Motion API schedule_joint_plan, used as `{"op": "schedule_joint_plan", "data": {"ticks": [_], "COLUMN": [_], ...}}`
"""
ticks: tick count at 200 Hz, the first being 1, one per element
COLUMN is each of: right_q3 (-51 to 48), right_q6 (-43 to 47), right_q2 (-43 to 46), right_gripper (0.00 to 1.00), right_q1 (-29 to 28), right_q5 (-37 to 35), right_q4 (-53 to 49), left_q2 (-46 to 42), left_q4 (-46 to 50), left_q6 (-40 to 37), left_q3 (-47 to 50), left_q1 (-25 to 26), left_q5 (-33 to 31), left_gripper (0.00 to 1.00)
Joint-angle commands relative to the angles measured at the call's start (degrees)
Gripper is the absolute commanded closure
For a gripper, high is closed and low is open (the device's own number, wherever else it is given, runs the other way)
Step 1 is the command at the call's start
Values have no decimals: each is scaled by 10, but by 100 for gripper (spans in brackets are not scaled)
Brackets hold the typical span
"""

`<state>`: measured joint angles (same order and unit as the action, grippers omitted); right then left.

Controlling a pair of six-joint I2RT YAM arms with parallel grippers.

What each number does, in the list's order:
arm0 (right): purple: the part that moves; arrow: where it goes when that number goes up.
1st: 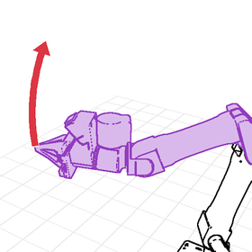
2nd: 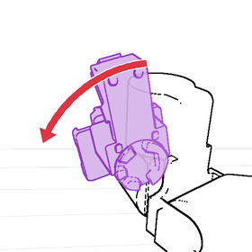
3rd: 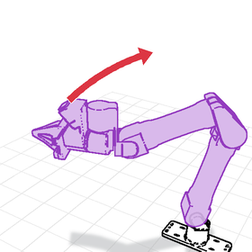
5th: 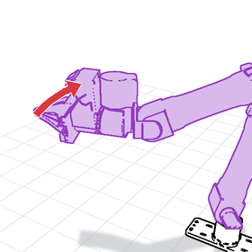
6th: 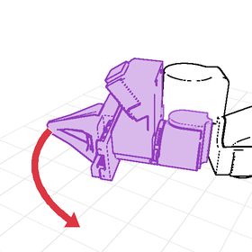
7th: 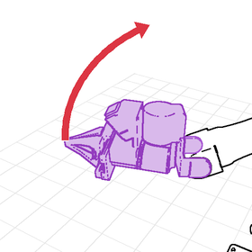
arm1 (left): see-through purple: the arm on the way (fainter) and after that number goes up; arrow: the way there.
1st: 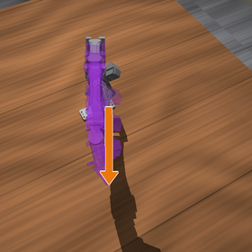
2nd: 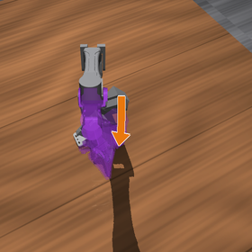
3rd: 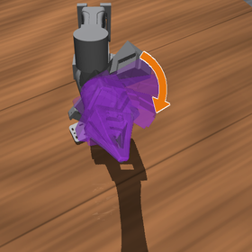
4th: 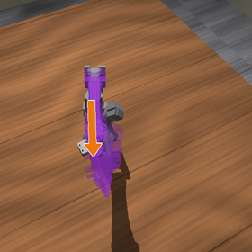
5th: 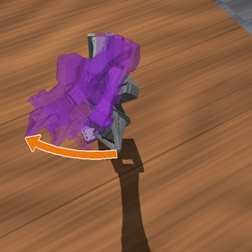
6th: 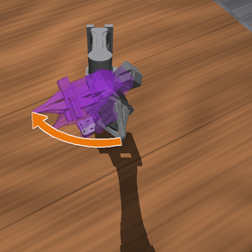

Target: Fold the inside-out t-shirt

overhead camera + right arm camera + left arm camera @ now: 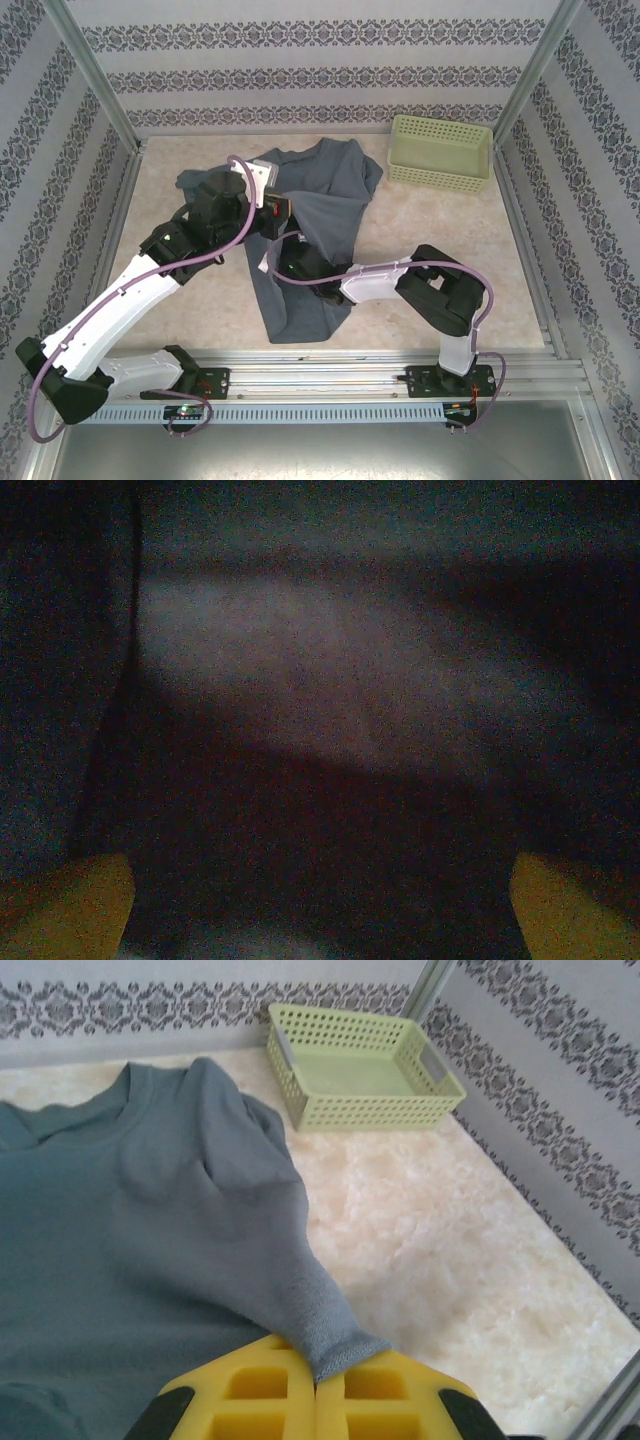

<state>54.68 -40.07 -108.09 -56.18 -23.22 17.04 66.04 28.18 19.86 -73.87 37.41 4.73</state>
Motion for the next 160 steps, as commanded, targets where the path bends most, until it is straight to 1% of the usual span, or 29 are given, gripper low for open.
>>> {"op": "schedule_joint_plan", "data": {"ticks": [1, 33, 61, 79, 98, 136, 160], "right_q3": [26, 80, 139, 185, 229, 342, 389], "right_q6": [0, -58, -99, -137, -161, -196, -202], "right_q2": [-19, -59, -94, -104, -125, -191, -219], "right_gripper": [3, 4, 9, 11, 10, 10, 10], "right_q1": [17, 59, 88, 94, 96, 118, 127], "right_q5": [-39, 9, 46, 25, 12, 44, 56], "right_q4": [33, -23, -99, -193, -249, -357, -386], "left_q2": [5, 0, -9, -13, -12, -10, -10], "left_q4": [31, 37, 39, 36, 33, 19, 18], "left_q6": [-13, -4, 3, 2, 1, 10, 13], "left_q3": [-32, -53, -63, -66, -74, -101, -115], "left_q1": [-6, -6, -6, -6, -8, -8, -8], "left_q5": [27, 40, 40, 31, 19, 30, 35], "left_gripper": [100, 100, 100, 100, 100, 100, 100]}}
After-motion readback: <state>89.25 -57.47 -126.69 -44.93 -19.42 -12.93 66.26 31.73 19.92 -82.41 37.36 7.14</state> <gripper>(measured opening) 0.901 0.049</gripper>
